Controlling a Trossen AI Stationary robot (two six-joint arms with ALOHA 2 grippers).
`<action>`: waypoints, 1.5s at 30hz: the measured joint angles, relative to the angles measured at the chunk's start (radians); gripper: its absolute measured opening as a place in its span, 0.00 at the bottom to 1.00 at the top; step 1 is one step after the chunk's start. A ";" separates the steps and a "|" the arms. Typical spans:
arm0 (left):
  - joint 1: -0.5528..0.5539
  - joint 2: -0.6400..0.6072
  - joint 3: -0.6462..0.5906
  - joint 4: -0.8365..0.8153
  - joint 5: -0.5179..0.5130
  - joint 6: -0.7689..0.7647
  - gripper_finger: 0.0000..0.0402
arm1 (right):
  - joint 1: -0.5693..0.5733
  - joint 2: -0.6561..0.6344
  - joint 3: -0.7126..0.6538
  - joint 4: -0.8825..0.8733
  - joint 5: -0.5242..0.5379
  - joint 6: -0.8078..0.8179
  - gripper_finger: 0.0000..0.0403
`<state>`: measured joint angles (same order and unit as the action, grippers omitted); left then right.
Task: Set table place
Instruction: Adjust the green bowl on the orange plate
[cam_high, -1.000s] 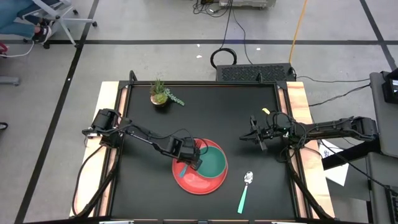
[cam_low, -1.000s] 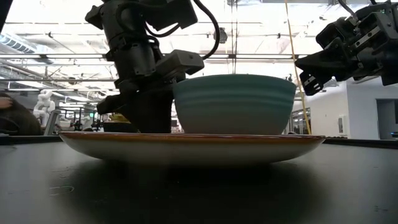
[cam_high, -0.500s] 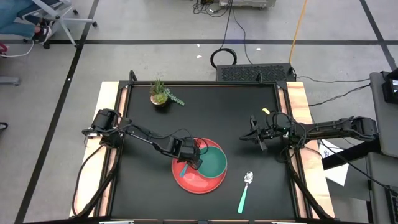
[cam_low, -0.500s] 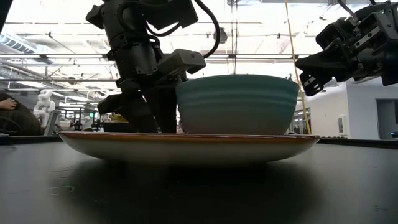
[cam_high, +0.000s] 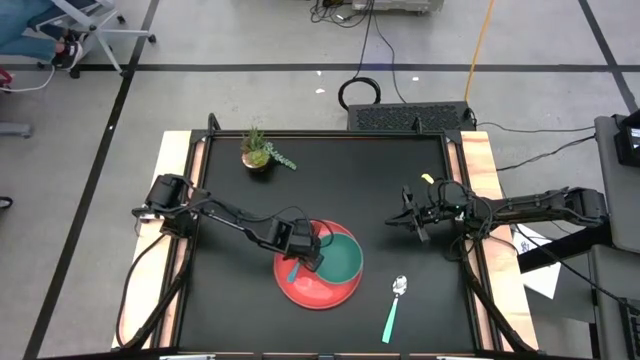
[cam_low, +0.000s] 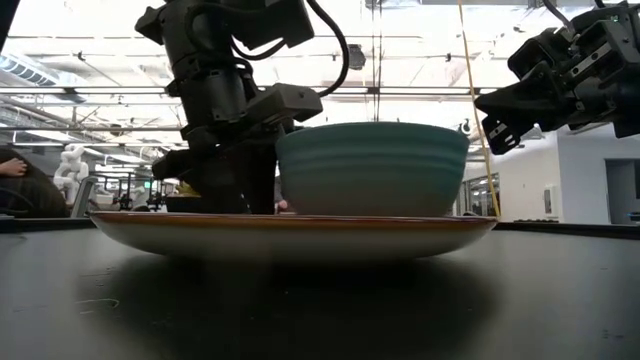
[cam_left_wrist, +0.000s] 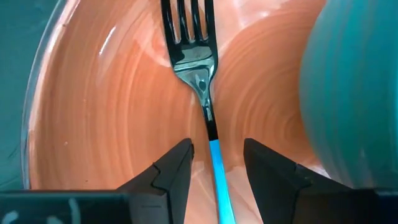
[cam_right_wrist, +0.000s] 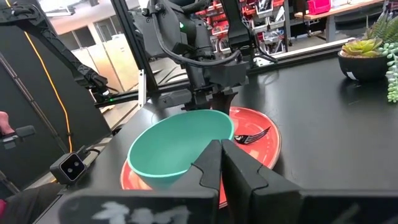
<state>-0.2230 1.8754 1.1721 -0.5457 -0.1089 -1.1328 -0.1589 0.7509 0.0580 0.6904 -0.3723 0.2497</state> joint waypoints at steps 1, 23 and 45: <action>0.000 -0.001 0.000 0.000 0.000 0.000 0.38 | 0.000 0.000 0.000 0.000 0.000 0.000 0.01; -0.002 -0.012 0.002 -0.016 0.005 0.036 0.38 | 0.018 0.000 0.000 0.000 0.000 -0.003 0.01; -0.006 -0.085 0.003 -0.087 -0.068 0.023 0.38 | 0.017 0.000 0.000 -0.002 0.000 0.000 0.01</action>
<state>-0.2295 1.7905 1.1751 -0.6327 -0.1764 -1.1103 -0.1417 0.7509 0.0582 0.6888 -0.3721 0.2493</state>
